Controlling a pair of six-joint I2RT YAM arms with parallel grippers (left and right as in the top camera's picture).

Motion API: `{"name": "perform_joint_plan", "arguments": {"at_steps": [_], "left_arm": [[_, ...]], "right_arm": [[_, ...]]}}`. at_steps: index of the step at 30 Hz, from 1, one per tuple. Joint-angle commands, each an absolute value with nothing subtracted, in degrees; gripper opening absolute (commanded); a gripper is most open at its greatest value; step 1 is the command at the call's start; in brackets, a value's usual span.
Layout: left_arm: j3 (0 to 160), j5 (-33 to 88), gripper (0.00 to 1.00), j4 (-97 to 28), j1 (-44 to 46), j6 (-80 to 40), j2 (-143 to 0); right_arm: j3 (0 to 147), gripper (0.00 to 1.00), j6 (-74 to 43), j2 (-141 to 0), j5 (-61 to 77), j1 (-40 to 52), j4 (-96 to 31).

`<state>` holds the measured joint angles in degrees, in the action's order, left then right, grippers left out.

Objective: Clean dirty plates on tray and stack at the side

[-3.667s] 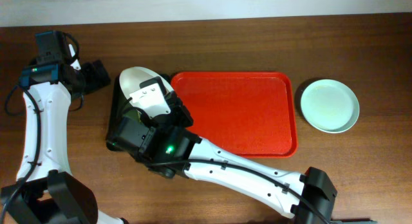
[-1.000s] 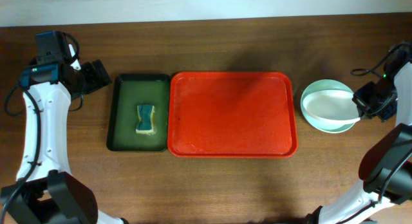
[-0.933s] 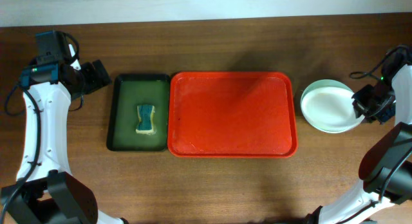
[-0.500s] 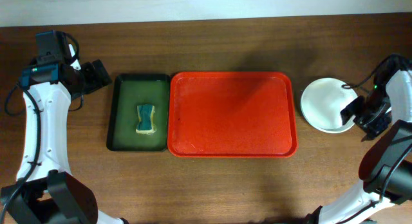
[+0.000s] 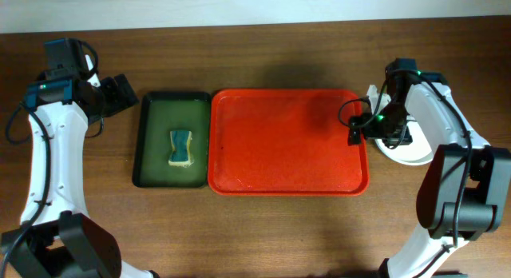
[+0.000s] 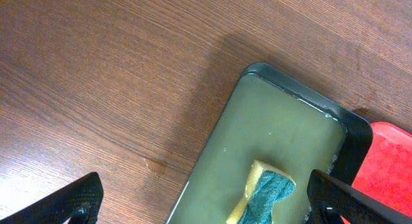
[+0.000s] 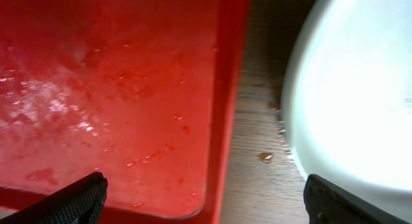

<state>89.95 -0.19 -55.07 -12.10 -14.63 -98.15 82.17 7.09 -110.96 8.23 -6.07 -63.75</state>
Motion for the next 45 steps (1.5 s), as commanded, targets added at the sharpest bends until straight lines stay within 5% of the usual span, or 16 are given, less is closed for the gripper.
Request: {"name": "perform_joint_plan", "arguments": {"at_steps": [1,19,34,45], "left_arm": [[90.26,0.25,1.0,-55.02,-12.53,-15.4,-98.45],[90.26,0.25,0.99,-55.02,-12.53,-15.4,-98.45],[90.26,0.25,0.99,-55.02,-12.53,-15.4,-98.45],[90.26,0.25,0.99,-55.02,-12.53,-15.4,-98.45]], "right_arm": [[82.74,0.99,9.43,-111.28,5.74,-6.02,-63.35],[82.72,0.99,9.43,-109.23,5.74,-5.96,-63.11],[82.72,0.99,9.43,-56.14,5.74,-5.96,-63.2],[82.3,0.98,9.39,-32.42,5.78,-4.89,-63.64]]}}
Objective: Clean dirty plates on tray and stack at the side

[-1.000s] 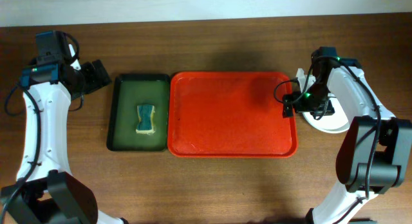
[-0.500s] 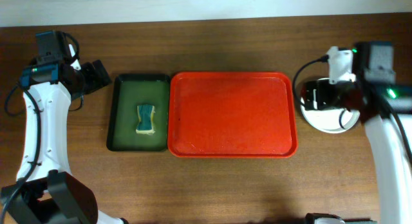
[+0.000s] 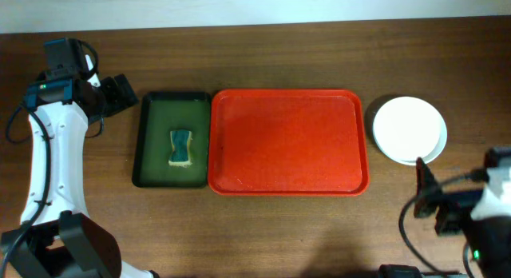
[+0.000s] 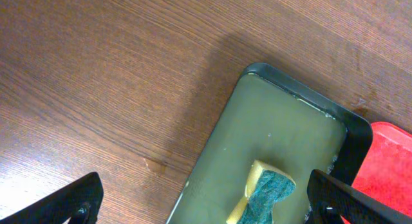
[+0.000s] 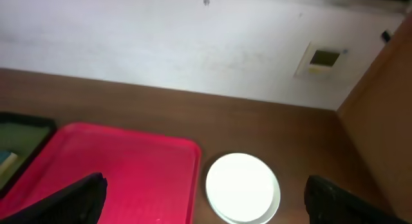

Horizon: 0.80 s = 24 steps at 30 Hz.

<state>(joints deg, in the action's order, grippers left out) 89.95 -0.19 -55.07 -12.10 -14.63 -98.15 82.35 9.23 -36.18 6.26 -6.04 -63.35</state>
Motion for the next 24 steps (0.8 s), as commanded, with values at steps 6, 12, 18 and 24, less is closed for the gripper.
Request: {"name": "perform_joint_plan", "arguments": {"at_steps": [6,12,18,24], "left_arm": [[90.26,0.25,0.99,-55.02,-12.53,-15.4,-98.45],[90.26,0.25,0.99,-55.02,-12.53,-15.4,-98.45],[90.26,0.25,0.99,-55.02,-12.53,-15.4,-98.45],[90.26,0.25,0.99,-55.02,-12.53,-15.4,-98.45]], "right_arm": [[75.44,0.99,9.43,-18.06,5.52,0.97,-63.57],[63.79,0.99,9.43,-6.5,5.56,1.17,-62.04],[49.74,0.99,9.41,-0.27,5.82,1.17,-50.65],[32.16,0.99,9.41,-0.25,9.26,1.13,-19.79]]}}
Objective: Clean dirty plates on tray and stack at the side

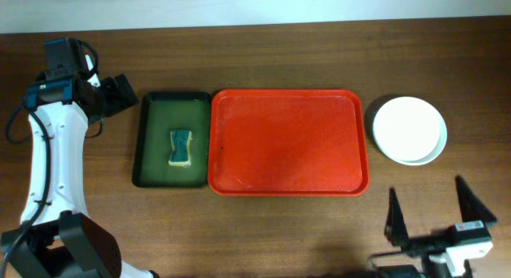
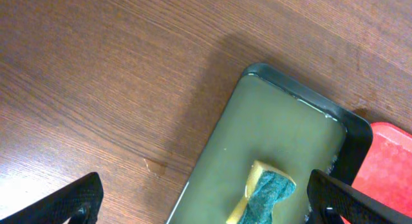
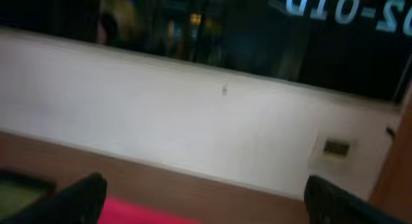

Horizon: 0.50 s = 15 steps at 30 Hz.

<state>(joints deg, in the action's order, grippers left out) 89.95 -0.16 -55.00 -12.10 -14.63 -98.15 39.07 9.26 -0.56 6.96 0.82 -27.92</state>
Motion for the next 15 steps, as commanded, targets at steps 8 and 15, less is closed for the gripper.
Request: {"name": "perform_joint_plan", "arguments": {"at_steps": [8,15], "left_arm": [[90.26,0.25,0.99,-55.02,-12.53,-15.4,-98.45],[90.26,0.25,0.99,-55.02,-12.53,-15.4,-98.45]], "right_arm": [[8.99,0.98,8.54,-0.25,10.33,1.1,10.76],[0.32,0.98,8.54,-0.23,10.33,1.1,13.82]]}}
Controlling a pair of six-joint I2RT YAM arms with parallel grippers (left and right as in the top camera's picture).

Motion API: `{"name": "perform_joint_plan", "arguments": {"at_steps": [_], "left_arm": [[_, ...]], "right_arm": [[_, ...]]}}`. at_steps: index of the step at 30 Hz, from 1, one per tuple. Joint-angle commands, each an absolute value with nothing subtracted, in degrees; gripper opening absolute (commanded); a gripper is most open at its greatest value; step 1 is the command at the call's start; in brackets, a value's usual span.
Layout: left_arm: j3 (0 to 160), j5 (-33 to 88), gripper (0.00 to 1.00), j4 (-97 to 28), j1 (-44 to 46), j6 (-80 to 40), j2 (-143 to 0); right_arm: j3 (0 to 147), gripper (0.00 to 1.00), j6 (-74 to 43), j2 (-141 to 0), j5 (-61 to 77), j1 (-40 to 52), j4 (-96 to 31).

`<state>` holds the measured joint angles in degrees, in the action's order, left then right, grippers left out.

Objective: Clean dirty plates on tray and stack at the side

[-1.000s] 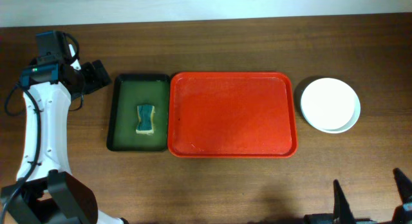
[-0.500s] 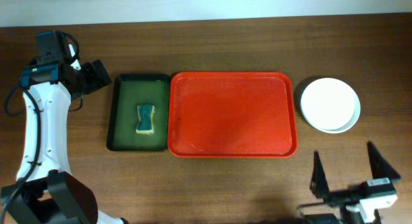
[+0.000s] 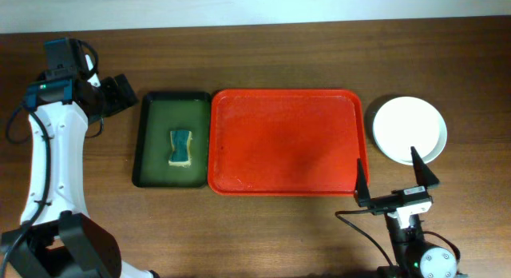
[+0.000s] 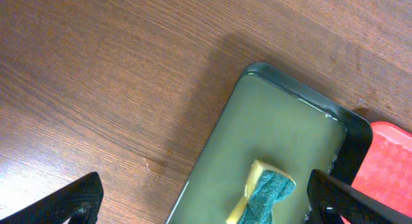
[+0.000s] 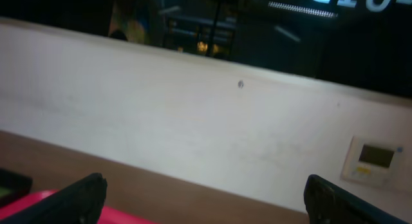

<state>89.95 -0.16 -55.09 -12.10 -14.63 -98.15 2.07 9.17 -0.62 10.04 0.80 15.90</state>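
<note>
The red tray [image 3: 287, 142] lies mid-table with no plate on it; its wet corner [image 4: 388, 166] shows in the left wrist view. White plates [image 3: 409, 130] sit stacked on the table right of the tray. My right gripper [image 3: 390, 176] is open and empty at the front of the table, near the tray's front right corner. It is tilted up, so its wrist view shows the far wall and a sliver of tray [image 5: 45, 215]. My left gripper [image 3: 124, 93] hangs open left of the tub, with one finger [image 4: 77, 199] visible.
A black tub [image 3: 152, 176] of greenish water sits against the tray's left side, with a yellow-and-green sponge [image 3: 182, 147] in it, seen also as the sponge [image 4: 265, 195] between the left fingers. A white wall [image 5: 193, 121] runs behind the table's far edge.
My right gripper has shifted from the table's very front edge to a spot closer to the tray's front right corner, still open and tilted up. The left arm has not moved.
My right gripper was low over the white plates at the tray's right edge. Then it stood back at the front right, leaving the plates uncovered. Then it was at the front edge facing the wall, and now slightly nearer the tray. My left gripper stayed put.
</note>
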Motion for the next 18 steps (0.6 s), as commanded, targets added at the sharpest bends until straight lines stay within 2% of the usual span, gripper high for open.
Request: {"name": "perform_joint_plan", "arguments": {"at_steps": [1,4,6,7,18], "left_arm": [[90.26,0.25,0.99,-55.02,-12.53,-15.4,-98.45],[90.26,0.25,1.0,-55.02,-12.53,-15.4,-98.45],[90.26,0.25,0.99,-55.02,-12.53,-15.4,-98.45],[90.26,0.25,0.99,-55.02,-12.53,-15.4,-98.45],[90.26,0.25,0.99,-55.02,-12.53,-15.4,-98.45]], "right_arm": [[0.32,0.99,8.56,-0.23,10.26,1.1,11.92],[0.32,0.99,8.19,-0.23,9.65,1.13,3.07],[0.32,0.98,0.8,-0.23,5.78,1.13,-4.12],[0.32,0.99,-2.63,-0.23,3.36,1.13,-4.25],[0.32,0.98,-2.63,-0.23,3.36,1.13,-4.27]]}}
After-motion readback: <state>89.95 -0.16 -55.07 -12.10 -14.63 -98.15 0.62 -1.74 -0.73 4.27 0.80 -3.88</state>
